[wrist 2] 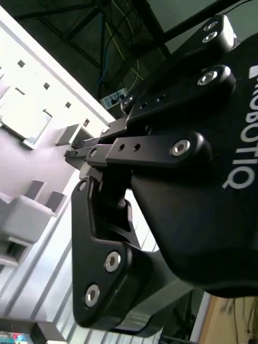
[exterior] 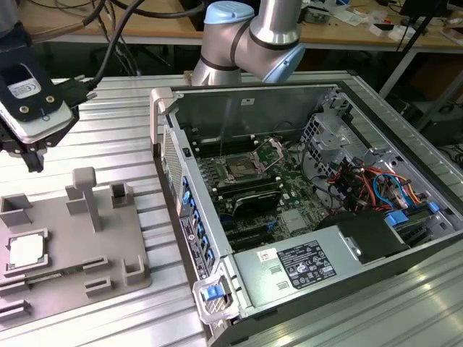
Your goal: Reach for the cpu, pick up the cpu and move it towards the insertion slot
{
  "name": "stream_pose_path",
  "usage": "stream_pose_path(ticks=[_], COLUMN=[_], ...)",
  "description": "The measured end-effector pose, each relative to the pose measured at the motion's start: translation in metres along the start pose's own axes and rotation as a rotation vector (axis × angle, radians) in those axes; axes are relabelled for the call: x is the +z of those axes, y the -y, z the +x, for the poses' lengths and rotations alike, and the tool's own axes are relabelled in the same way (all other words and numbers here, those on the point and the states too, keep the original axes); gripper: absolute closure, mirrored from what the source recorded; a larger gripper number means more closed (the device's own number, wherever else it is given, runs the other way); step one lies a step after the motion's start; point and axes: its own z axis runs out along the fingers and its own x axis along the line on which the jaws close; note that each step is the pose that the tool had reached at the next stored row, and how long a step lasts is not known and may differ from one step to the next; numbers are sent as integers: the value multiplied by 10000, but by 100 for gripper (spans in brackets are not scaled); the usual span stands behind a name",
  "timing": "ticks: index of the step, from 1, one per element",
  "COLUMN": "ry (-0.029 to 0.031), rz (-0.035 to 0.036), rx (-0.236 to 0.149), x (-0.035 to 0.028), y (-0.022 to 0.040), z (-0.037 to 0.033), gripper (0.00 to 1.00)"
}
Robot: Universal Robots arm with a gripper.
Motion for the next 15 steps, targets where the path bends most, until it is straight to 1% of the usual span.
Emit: stream_pose_path(ticks=[2,3,9,10,11,12,14,15], ry=[-16,-30,-32,-32,-33,-33,-33,-34], rz=[-2,-2,-2,-2,-2,-2,-2,-2], rx=[3,2,2,2,2,2,2,2], x=[11,14,15,15,15,15,15,15], y=[-2,-2,-2,-3,-2,-2,-2,-2], z=[104,138,140,140,140,140,140,141], gripper=[89,89,89,83,83,76,75,69])
